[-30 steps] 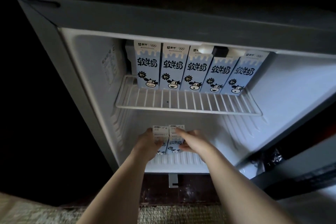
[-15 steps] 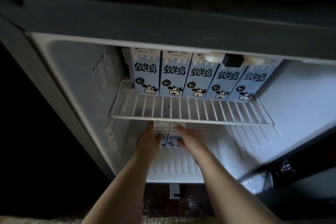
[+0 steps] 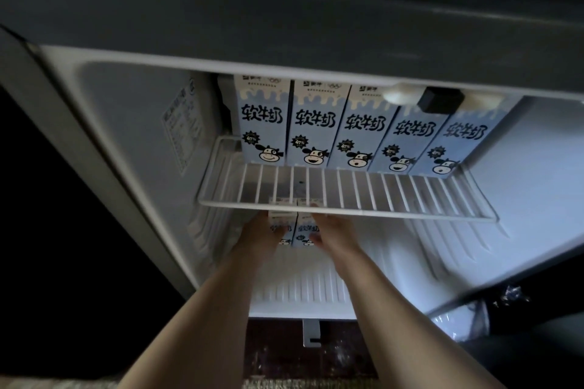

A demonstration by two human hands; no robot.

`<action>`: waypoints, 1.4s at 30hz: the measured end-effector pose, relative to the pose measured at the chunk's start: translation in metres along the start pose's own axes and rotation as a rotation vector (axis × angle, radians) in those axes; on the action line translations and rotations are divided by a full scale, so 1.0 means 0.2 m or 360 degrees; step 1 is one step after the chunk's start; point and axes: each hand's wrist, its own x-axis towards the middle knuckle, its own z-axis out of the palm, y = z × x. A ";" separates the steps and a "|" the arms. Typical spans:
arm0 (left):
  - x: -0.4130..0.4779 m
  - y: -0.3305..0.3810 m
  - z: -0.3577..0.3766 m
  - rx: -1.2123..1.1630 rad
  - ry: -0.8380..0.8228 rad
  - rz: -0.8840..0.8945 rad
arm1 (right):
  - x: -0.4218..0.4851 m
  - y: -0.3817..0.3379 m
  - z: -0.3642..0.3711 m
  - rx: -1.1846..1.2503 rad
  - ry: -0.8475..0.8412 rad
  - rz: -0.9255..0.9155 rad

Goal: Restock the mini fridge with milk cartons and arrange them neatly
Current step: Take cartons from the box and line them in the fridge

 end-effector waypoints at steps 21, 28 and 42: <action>-0.79 0.29 -0.32 0.1576 -0.0318 0.0136 | -0.61 -0.26 -0.19 -0.1448 -0.0270 -0.0396; -1.32 0.41 -0.69 0.1776 -0.0267 0.0339 | -1.18 -0.54 -0.20 -0.1879 -0.0373 -0.0715; -2.27 0.02 -1.18 0.1753 -0.0074 0.0124 | -2.17 -0.59 0.20 -0.2107 -0.0917 -0.1406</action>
